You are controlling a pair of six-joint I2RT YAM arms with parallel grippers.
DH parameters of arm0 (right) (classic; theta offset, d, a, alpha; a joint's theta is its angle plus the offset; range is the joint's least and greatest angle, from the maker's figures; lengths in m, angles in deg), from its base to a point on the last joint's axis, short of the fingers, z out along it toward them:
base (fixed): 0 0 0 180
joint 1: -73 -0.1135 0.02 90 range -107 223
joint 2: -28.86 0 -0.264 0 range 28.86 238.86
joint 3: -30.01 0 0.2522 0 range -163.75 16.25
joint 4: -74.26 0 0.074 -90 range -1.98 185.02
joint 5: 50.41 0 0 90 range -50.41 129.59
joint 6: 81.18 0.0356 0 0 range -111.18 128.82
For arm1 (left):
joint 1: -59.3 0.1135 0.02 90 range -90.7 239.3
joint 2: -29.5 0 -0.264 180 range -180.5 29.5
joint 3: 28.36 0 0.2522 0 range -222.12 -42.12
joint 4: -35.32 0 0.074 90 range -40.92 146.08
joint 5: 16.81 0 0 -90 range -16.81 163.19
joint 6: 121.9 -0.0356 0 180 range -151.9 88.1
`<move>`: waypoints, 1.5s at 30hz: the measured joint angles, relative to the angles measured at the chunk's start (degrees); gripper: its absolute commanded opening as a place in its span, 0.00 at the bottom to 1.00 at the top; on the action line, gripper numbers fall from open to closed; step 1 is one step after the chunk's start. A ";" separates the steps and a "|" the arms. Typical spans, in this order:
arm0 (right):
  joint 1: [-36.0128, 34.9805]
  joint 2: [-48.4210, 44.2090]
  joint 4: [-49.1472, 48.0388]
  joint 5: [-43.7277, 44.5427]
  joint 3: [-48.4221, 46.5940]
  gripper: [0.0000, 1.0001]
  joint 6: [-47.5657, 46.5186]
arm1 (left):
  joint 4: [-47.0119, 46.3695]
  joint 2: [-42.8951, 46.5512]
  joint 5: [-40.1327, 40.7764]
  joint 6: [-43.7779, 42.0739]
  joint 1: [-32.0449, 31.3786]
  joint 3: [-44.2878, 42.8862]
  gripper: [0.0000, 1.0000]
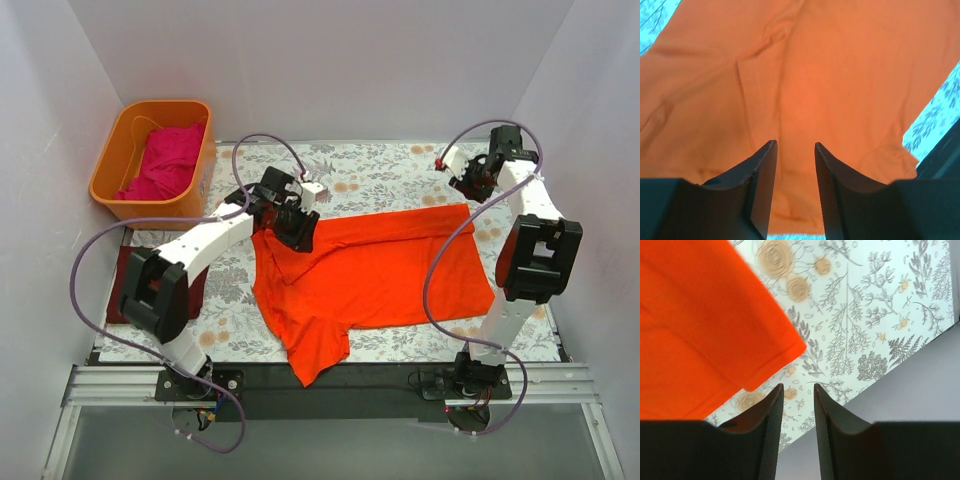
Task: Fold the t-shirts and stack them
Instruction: Fold the tshirt
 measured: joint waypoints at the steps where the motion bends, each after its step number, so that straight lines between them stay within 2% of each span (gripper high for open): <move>1: -0.04 1.36 0.87 -0.31 -2.60 0.34 1.84 | -0.81 -2.27 -0.59 0.83 0.02 -1.44 0.38; 5: -0.44 7.32 3.52 -0.48 -7.61 0.33 7.96 | -2.86 -11.10 -2.21 3.89 0.04 -5.62 0.41; 11: -1.60 14.60 7.67 0.28 -7.72 0.33 14.36 | -3.87 -19.12 -2.78 6.21 0.28 -8.83 0.48; 14: -2.25 15.28 8.48 0.87 -7.48 0.33 15.93 | -4.13 -20.79 -3.13 6.49 0.33 -10.56 0.52; 28: -2.80 15.30 9.01 1.57 -7.30 0.34 17.92 | -5.25 -25.24 -1.29 5.60 0.79 -14.97 0.55; 33: -2.91 15.30 9.07 1.60 -7.13 0.34 17.90 | -5.18 -26.49 -2.54 5.62 0.98 -14.95 0.59; 37: -2.91 15.32 9.16 1.81 -6.86 0.34 17.90 | -5.55 -26.10 -4.79 5.68 1.11 -14.21 0.57; 40: -2.91 15.32 9.16 2.16 -6.86 0.34 17.88 | -5.66 -25.07 -6.54 5.77 0.61 -13.03 0.52; 45: -2.97 15.32 9.16 2.69 -6.86 0.34 17.90 | -5.27 -22.27 -8.31 5.62 -2.64 -12.04 0.35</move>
